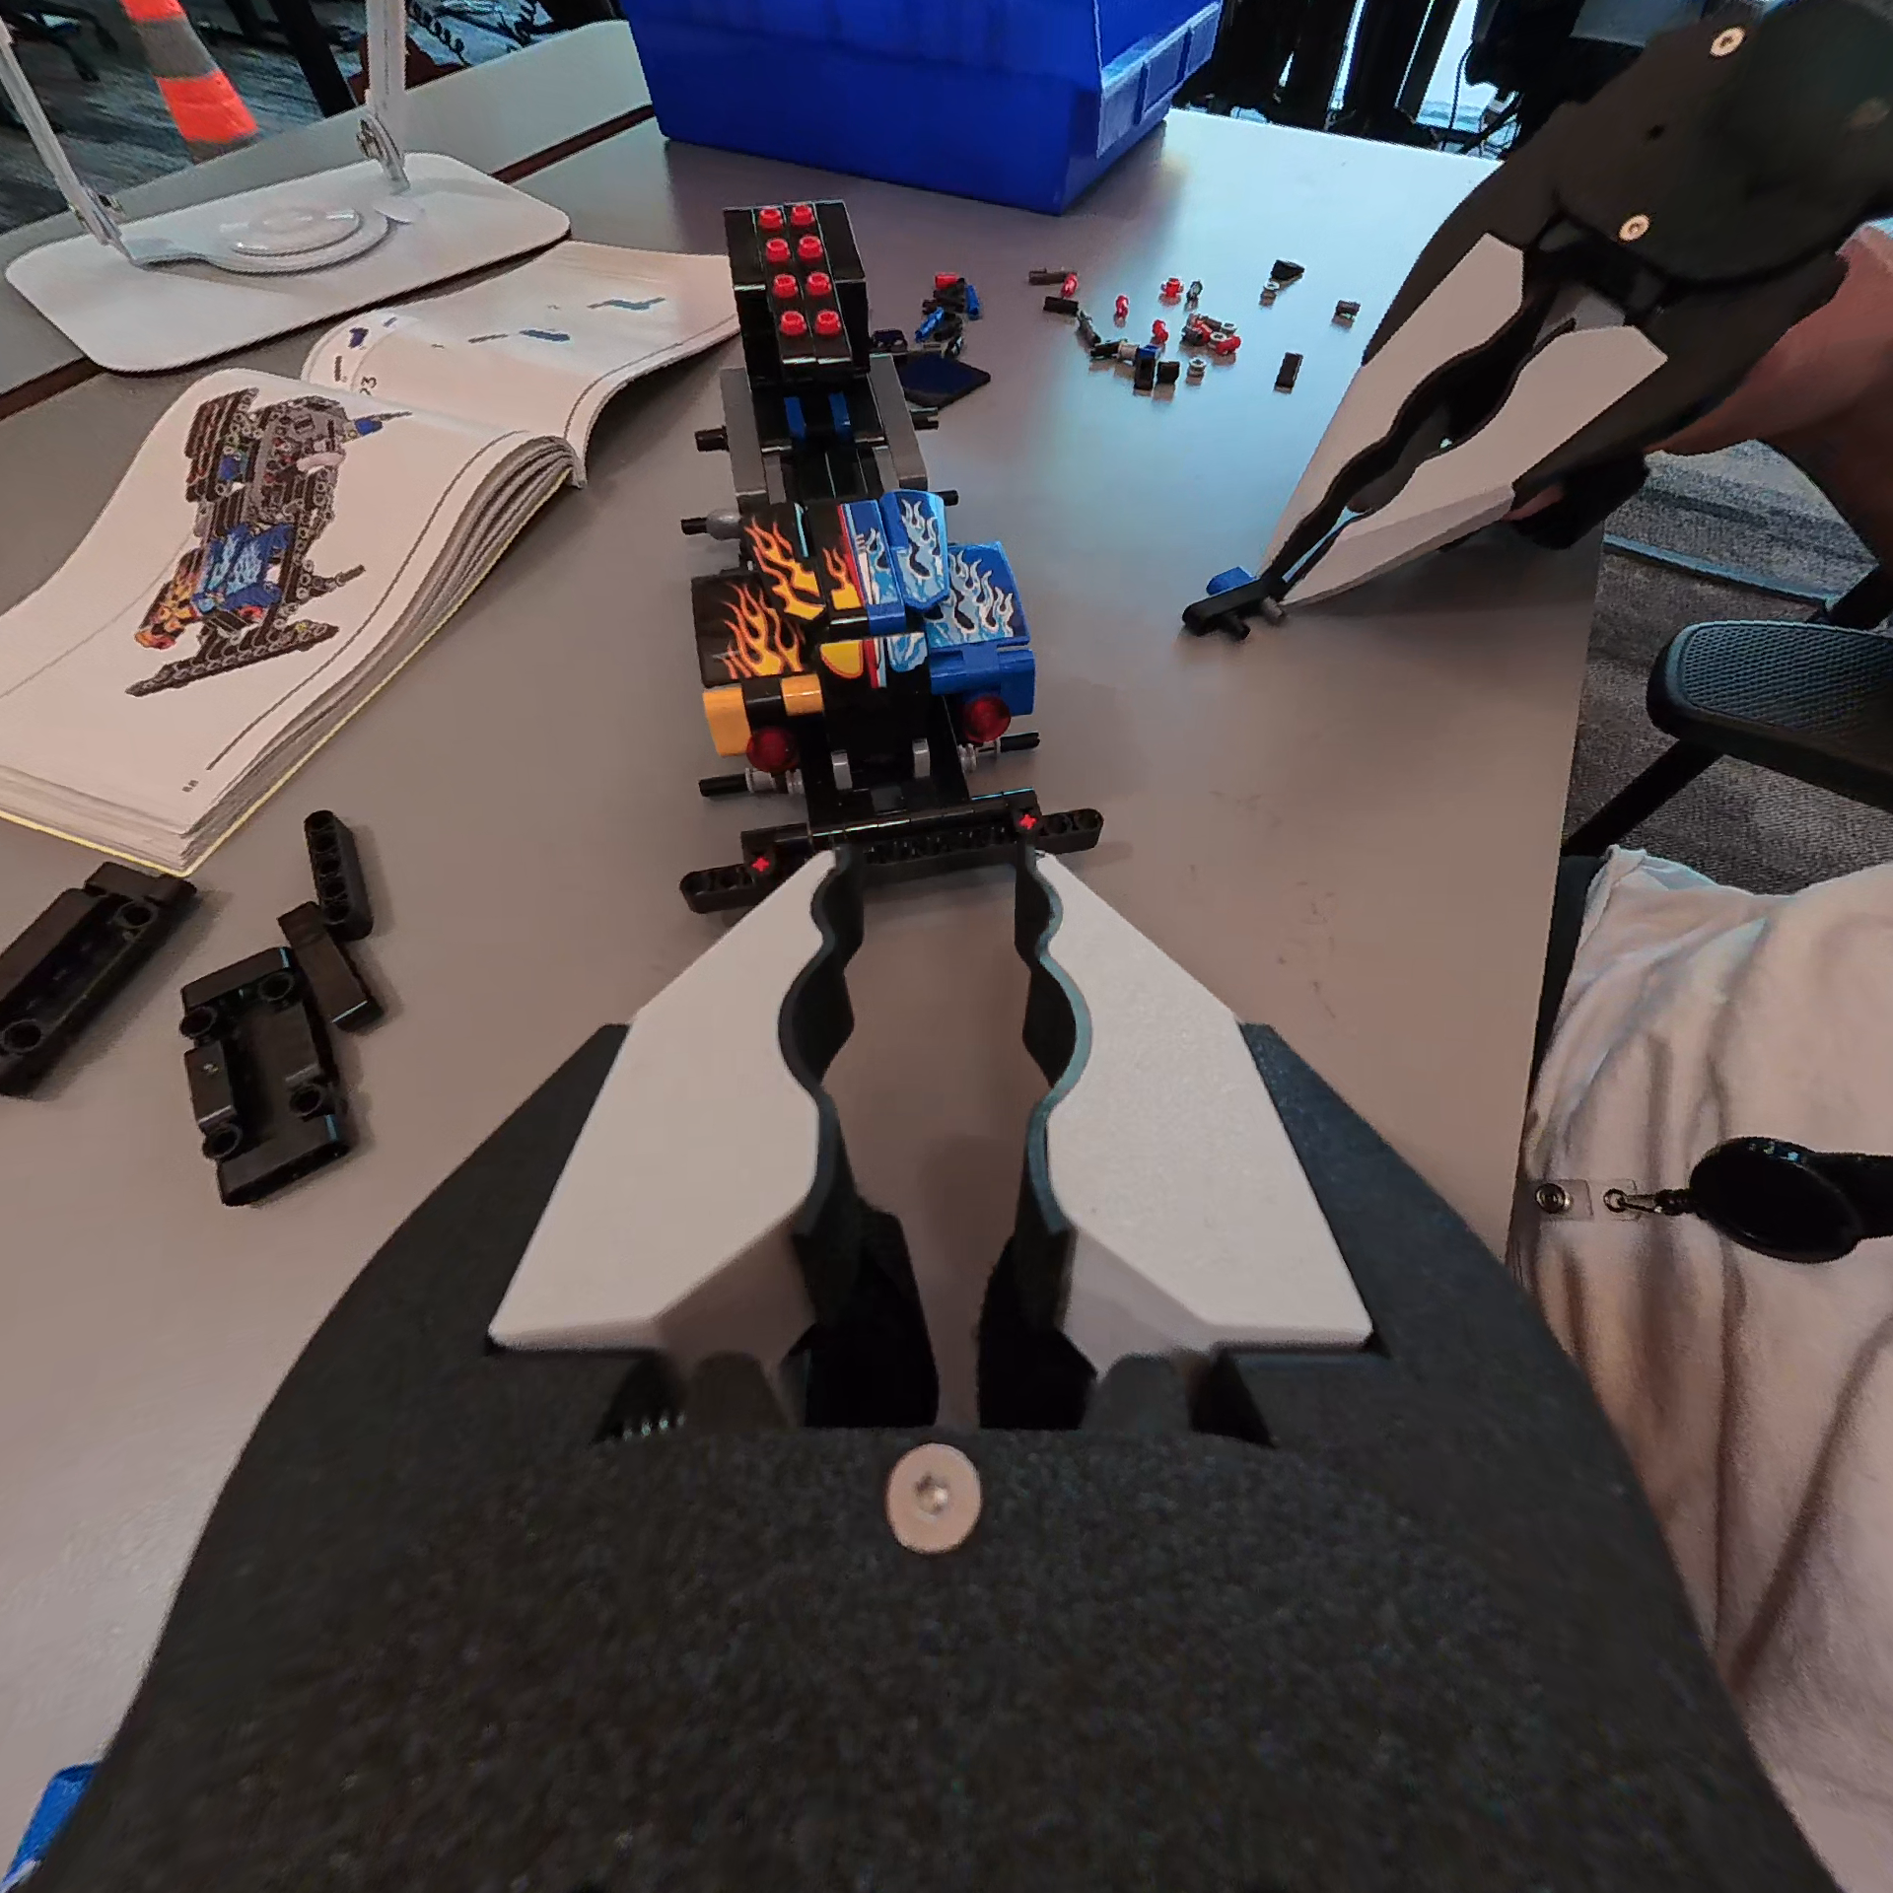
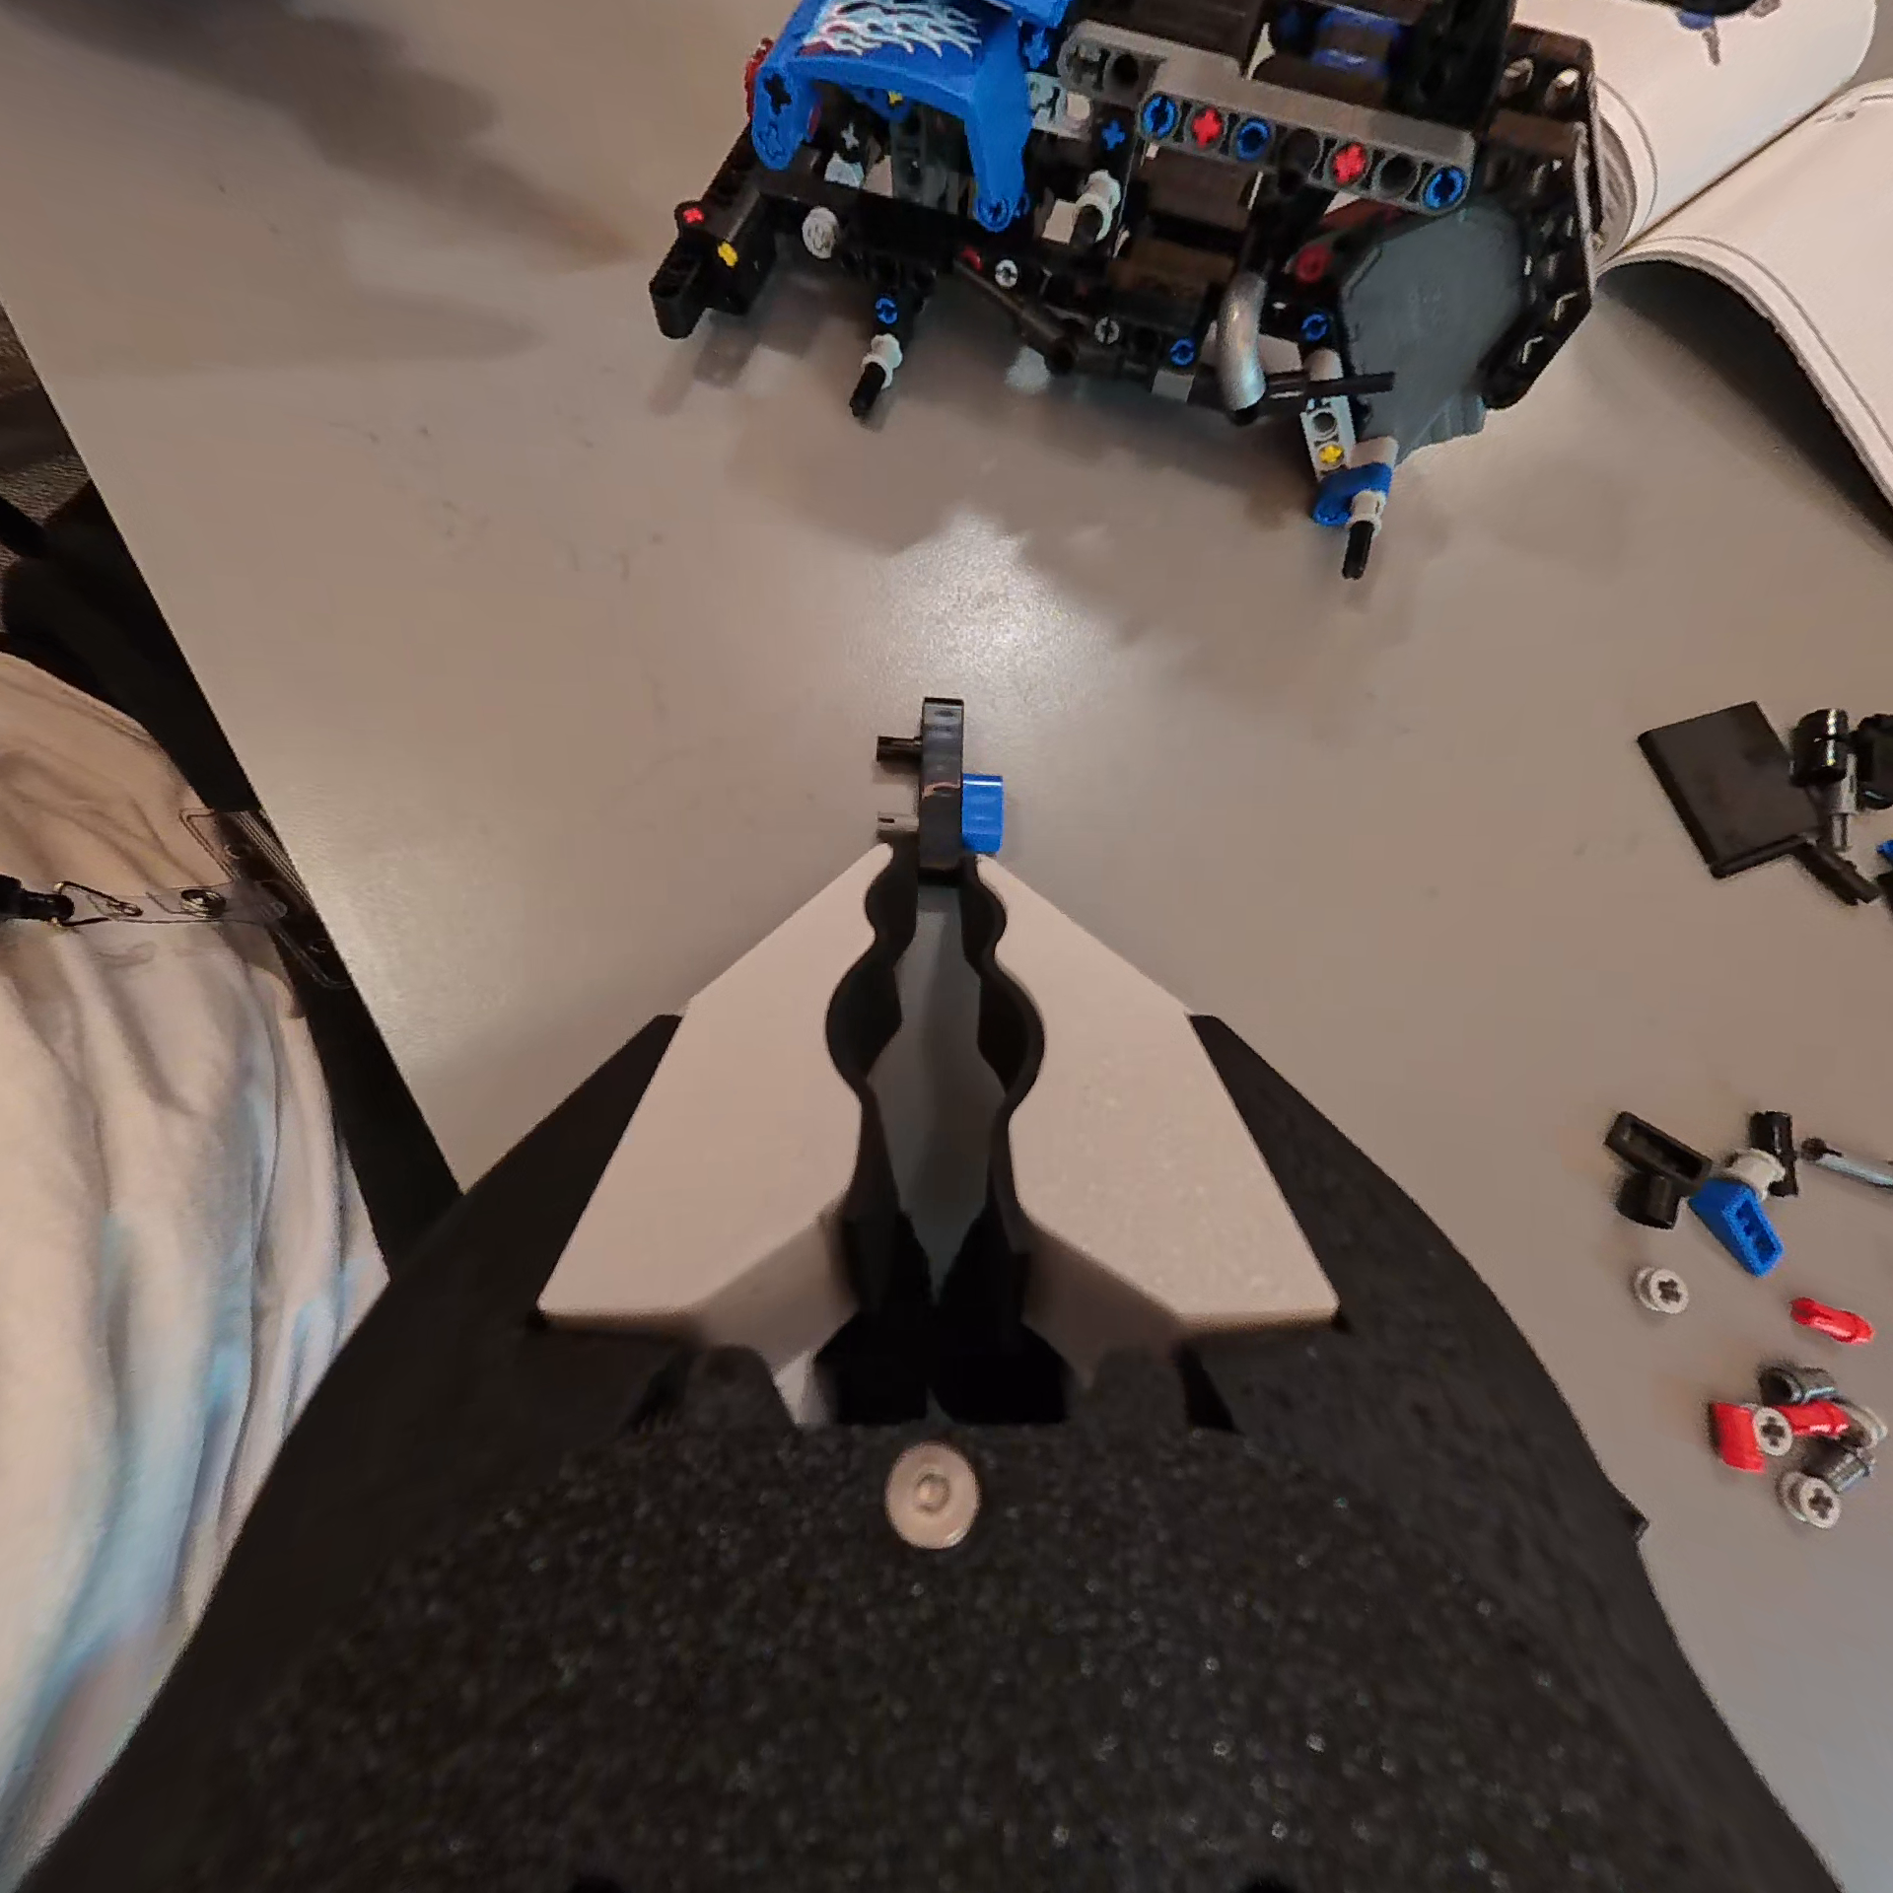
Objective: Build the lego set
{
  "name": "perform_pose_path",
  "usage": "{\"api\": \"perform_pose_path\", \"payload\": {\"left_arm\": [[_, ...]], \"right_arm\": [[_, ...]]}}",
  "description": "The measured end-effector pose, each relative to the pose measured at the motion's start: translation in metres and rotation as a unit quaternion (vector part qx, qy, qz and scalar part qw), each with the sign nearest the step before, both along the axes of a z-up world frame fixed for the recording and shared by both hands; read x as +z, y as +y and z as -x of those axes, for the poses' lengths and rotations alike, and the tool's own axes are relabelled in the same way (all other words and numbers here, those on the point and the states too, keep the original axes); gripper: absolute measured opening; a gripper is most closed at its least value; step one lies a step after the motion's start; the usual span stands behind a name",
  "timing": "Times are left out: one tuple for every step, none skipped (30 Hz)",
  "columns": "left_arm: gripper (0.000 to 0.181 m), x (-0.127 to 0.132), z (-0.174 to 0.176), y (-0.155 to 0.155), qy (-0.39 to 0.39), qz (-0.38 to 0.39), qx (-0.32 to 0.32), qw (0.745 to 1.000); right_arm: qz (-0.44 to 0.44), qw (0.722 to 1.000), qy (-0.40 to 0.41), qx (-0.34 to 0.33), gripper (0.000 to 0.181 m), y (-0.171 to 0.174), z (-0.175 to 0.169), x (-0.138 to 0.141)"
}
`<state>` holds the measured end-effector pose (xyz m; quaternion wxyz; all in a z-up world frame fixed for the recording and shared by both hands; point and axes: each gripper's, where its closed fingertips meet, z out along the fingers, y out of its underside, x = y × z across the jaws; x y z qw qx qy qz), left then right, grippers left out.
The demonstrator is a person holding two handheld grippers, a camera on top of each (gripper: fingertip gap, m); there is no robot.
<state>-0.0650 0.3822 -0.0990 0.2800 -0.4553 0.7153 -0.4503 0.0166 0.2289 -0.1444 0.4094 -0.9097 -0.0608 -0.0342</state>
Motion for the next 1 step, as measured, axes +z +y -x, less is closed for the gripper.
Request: {"api": "perform_pose_path", "payload": {"left_arm": [[0.028,0.0004,-0.0002,0.0007,-0.001,0.001,0.002,1.0]], "right_arm": [[0.0,1.0,-0.001,0.0,0.007,0.0002,0.0,0.0]]}}
